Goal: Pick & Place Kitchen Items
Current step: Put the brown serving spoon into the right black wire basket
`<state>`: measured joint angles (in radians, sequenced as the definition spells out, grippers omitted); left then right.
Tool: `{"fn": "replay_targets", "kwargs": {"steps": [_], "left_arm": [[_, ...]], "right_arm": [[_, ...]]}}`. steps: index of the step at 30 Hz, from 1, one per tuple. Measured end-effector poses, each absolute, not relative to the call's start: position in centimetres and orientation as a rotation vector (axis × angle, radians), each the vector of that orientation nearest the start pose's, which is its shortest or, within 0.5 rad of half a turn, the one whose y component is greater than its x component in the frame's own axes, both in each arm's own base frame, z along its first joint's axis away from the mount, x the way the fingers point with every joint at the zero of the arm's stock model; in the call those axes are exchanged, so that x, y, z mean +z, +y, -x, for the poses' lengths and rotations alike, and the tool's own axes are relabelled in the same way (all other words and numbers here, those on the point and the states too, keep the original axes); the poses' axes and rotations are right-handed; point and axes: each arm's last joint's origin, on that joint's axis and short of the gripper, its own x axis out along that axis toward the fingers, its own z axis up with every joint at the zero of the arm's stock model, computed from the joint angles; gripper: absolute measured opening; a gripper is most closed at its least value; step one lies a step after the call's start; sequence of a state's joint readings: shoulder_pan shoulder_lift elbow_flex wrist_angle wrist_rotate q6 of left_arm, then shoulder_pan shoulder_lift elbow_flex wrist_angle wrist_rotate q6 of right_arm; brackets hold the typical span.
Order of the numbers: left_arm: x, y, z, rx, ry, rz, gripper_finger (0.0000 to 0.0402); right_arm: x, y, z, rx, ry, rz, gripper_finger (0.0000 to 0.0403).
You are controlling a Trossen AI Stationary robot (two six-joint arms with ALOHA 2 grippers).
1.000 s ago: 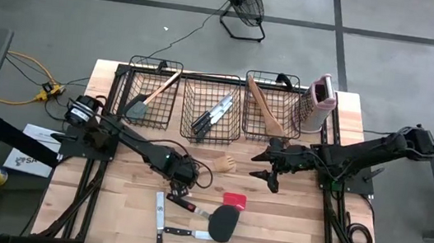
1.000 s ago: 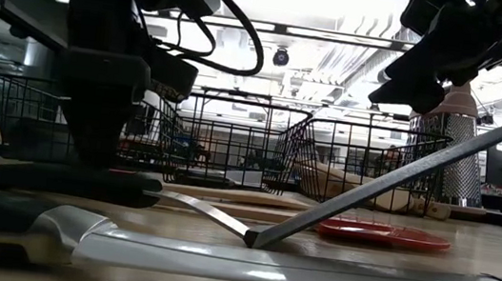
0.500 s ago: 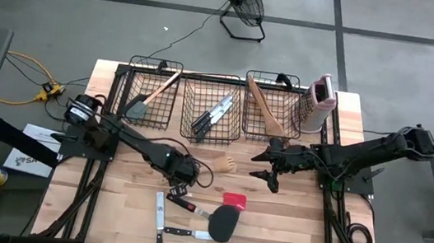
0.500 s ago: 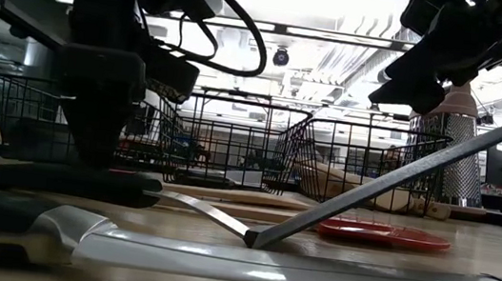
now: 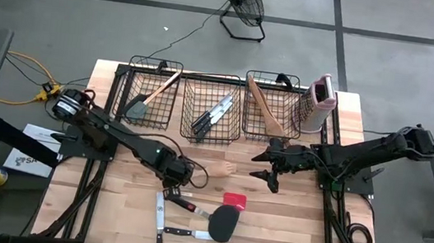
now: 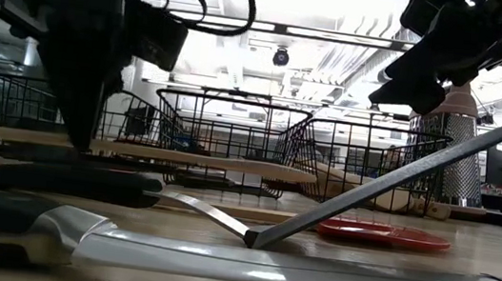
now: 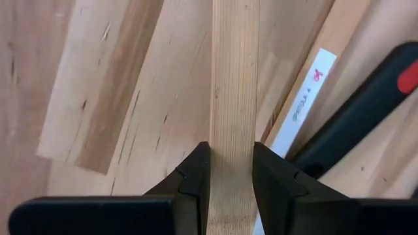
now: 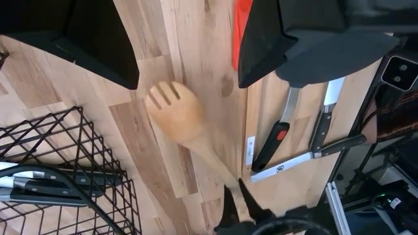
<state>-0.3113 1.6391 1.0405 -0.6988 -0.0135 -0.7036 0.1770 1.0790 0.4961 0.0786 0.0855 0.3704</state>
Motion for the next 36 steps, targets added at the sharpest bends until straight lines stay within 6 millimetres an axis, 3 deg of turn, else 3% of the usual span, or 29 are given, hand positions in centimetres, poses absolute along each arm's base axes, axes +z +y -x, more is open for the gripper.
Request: {"fn": "replay_targets", "kwargs": {"steps": [14, 25, 36], "left_arm": [[22.4, -10.1, -26.0, 0.220, 1.189, 0.363, 0.0080], [24.7, -11.7, -27.6, 0.063, 0.843, 0.139, 0.0080], [26.4, -11.7, -29.0, 0.118, 0.591, -0.042, 0.0080]], "right_arm": [[18.9, 4.0, -20.2, -0.033, 0.718, -0.381, 0.0254], [20.4, 5.7, -21.2, 0.025, 0.498, -0.221, 0.0254], [20.7, 6.3, -23.3, 0.038, 0.317, -0.162, 0.0254]]}}
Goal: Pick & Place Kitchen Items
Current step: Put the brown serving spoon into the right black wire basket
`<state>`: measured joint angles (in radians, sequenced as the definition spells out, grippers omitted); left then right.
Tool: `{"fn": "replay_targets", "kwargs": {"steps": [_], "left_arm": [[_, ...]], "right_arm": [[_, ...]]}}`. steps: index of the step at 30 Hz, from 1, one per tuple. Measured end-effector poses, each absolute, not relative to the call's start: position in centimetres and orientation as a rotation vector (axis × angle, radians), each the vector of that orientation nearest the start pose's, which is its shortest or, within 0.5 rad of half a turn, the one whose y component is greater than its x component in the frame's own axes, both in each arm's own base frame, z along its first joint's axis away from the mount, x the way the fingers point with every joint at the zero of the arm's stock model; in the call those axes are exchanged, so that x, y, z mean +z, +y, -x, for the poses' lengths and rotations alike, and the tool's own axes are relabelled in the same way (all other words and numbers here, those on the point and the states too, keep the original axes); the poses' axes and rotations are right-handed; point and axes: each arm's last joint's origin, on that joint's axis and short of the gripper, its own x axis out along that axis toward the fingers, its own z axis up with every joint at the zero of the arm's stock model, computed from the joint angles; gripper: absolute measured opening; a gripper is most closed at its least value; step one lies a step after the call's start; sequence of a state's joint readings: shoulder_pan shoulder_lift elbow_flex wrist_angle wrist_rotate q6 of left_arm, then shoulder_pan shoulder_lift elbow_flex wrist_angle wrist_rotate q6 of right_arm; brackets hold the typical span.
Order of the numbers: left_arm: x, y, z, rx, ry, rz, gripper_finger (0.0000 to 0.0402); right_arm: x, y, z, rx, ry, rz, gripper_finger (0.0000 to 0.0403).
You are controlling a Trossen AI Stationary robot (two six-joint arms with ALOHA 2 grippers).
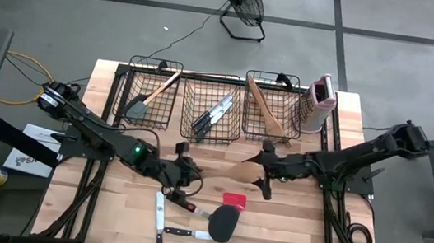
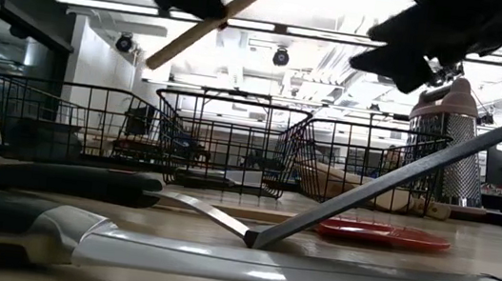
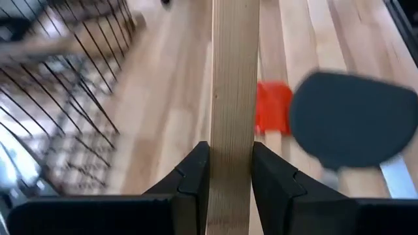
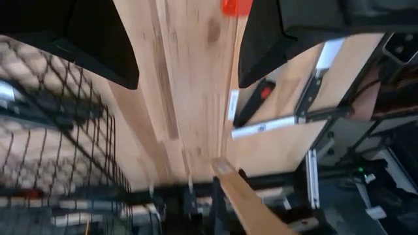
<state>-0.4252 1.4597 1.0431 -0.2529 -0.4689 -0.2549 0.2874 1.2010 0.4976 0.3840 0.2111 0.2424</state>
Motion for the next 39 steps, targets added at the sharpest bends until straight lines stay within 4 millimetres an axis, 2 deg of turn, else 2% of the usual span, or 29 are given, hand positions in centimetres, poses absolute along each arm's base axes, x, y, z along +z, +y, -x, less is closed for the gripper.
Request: {"fn": "replay_targets", "kwargs": {"steps": [7, 14, 22, 31, 39], "left_arm": [[27.3, -11.7, -29.6, 0.175, 0.476, -0.104, 0.0080], [27.6, -10.2, -30.3, 0.212, 0.448, -0.073, 0.0080], [27.9, -8.9, -31.1, 0.157, 0.425, -0.025, 0.0080], [28.0, -8.8, -31.1, 0.130, 0.423, -0.031, 0.0080], [28.0, -8.8, -31.1, 0.131, 0.424, -0.032, 0.0080]], "right_arm": [[20.6, 6.8, -25.1, 0.067, 0.153, -0.084, 0.0254], [21.1, 7.1, -26.1, 0.077, -0.026, -0.028, 0.0254], [21.3, 7.0, -26.7, 0.049, -0.173, 0.031, 0.0254], [21.9, 6.0, -27.2, 0.081, -0.256, 0.027, 0.0254], [23.5, 6.3, -28.0, 0.142, -0.312, 0.027, 0.0254]]}}
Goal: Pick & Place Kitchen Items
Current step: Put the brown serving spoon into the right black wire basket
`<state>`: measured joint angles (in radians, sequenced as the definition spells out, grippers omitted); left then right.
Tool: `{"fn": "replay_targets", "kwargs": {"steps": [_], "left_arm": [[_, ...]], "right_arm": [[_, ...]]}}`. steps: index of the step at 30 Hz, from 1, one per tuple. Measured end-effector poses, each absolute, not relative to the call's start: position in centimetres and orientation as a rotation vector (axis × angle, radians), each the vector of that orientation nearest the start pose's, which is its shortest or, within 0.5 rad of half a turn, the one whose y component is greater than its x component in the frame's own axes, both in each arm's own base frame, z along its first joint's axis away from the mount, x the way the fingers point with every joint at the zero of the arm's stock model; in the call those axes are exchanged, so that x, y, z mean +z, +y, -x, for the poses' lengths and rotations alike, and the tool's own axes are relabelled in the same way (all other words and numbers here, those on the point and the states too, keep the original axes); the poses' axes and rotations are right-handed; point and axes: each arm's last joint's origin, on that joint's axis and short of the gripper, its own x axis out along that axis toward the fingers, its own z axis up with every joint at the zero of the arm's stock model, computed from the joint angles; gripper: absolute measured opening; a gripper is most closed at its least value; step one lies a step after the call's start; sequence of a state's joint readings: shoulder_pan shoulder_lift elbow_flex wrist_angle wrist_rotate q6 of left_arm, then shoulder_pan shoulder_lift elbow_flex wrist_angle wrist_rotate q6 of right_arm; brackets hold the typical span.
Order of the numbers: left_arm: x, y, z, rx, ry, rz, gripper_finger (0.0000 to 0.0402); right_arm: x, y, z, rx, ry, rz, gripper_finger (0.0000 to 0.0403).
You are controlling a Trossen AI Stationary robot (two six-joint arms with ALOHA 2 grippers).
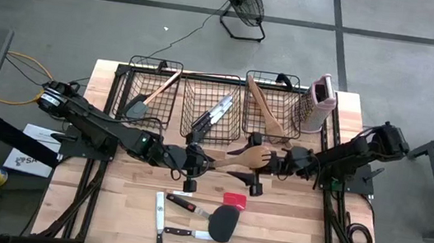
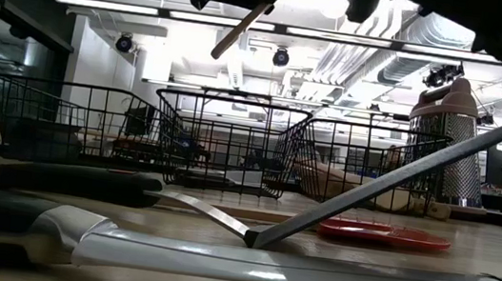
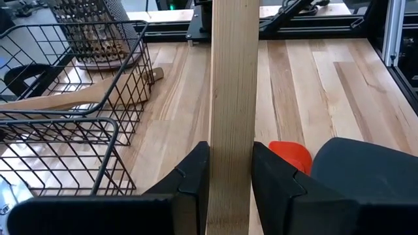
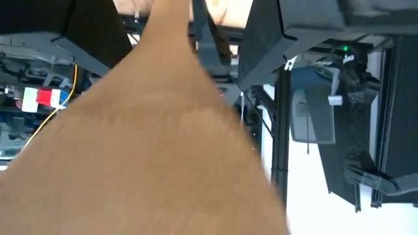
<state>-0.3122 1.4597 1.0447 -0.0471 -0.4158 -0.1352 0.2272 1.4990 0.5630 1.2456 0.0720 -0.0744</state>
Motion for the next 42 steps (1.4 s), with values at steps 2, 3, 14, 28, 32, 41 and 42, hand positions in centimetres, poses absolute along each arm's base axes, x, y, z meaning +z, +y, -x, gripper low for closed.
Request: {"fn": "replay_targets", "kwargs": {"steps": [2, 3, 14, 28, 32, 41, 42], "left_arm": [[28.00, -8.82, -31.14, 0.130, 0.424, -0.032, 0.0080], [27.99, -8.82, -31.14, 0.130, 0.424, -0.032, 0.0080], [27.93, -8.88, -31.10, 0.123, 0.432, -0.033, 0.0080], [27.96, -8.88, -31.10, 0.125, 0.428, -0.023, 0.0194], [27.95, -8.87, -31.10, 0.126, 0.430, -0.024, 0.0253], [28.11, -8.58, -30.61, 0.187, 0.445, -0.019, 0.0279], [28.11, -8.46, -30.36, 0.206, 0.460, -0.018, 0.0279]], "right_arm": [[23.51, 6.26, -28.04, 0.142, -0.311, 0.028, 0.0252], [23.47, 6.25, -28.05, 0.141, -0.306, 0.029, 0.0249], [23.19, 6.17, -28.15, 0.110, -0.275, 0.030, 0.0128], [22.89, 6.06, -28.25, 0.059, -0.237, 0.026, 0.0072], [22.79, 5.90, -28.28, 0.004, -0.224, 0.021, 0.0072], [23.38, 5.42, -27.84, -0.131, -0.201, 0.014, 0.0072], [23.57, 5.32, -27.68, -0.151, -0.192, 0.016, 0.0072]]}}
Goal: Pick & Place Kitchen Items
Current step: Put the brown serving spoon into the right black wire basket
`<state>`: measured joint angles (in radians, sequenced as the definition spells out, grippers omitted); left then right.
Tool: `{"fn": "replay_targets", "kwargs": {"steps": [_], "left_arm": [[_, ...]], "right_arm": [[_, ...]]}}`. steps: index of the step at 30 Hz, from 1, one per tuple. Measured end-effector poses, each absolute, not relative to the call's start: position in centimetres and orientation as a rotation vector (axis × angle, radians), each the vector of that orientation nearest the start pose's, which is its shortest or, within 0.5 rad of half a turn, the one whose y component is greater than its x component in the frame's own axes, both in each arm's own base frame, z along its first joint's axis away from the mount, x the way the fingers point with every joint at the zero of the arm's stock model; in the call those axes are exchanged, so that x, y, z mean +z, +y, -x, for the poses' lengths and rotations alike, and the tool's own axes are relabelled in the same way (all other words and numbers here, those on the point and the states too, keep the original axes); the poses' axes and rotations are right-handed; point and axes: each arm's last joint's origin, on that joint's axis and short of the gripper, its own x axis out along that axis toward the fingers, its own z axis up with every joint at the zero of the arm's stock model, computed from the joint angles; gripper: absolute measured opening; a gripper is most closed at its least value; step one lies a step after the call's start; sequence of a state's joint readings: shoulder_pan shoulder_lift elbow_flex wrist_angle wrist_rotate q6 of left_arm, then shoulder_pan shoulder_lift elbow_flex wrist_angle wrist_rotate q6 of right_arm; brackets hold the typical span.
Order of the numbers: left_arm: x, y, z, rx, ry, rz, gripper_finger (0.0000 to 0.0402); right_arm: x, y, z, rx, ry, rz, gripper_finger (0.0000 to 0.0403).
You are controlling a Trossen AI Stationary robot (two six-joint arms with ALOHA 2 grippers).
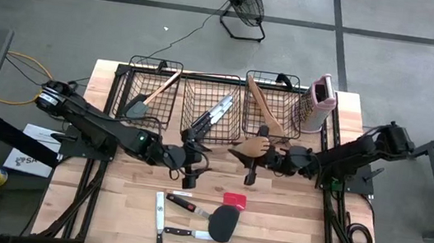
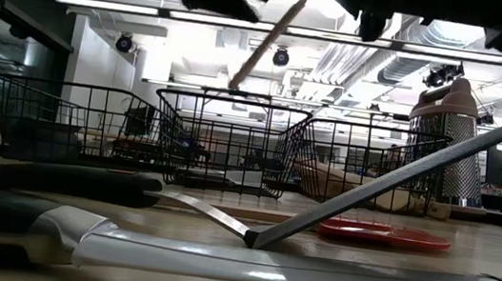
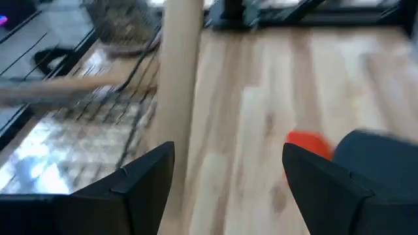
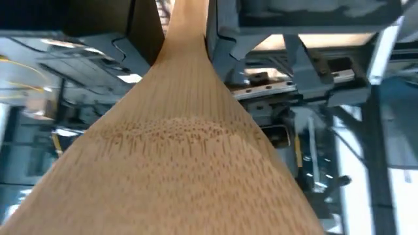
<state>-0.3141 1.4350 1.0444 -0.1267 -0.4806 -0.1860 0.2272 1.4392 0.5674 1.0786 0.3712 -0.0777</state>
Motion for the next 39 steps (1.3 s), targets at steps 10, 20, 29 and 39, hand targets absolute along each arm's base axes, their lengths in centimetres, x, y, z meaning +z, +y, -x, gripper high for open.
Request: {"fn": "replay_targets", "kwargs": {"steps": [10, 20, 29, 39], "left_arm": [[28.3, -8.1, -29.5, 0.246, 0.499, 0.052, 0.0280], [28.3, -8.1, -29.4, 0.244, 0.497, 0.070, 0.0280], [28.2, -8.1, -29.3, 0.248, 0.514, 0.081, 0.0280], [28.1, -8.1, -29.3, 0.248, 0.521, 0.079, 0.0280]], "right_arm": [[26.9, 3.7, -24.7, -0.372, -0.150, 0.070, 0.0072], [28.8, 1.0, -22.3, -0.711, -0.133, 0.086, 0.0072], [27.2, -2.2, -22.4, -0.912, -0.022, 0.040, 0.0072], [29.7, -3.7, -22.5, -0.865, 0.131, 0.030, 0.0072]]}}
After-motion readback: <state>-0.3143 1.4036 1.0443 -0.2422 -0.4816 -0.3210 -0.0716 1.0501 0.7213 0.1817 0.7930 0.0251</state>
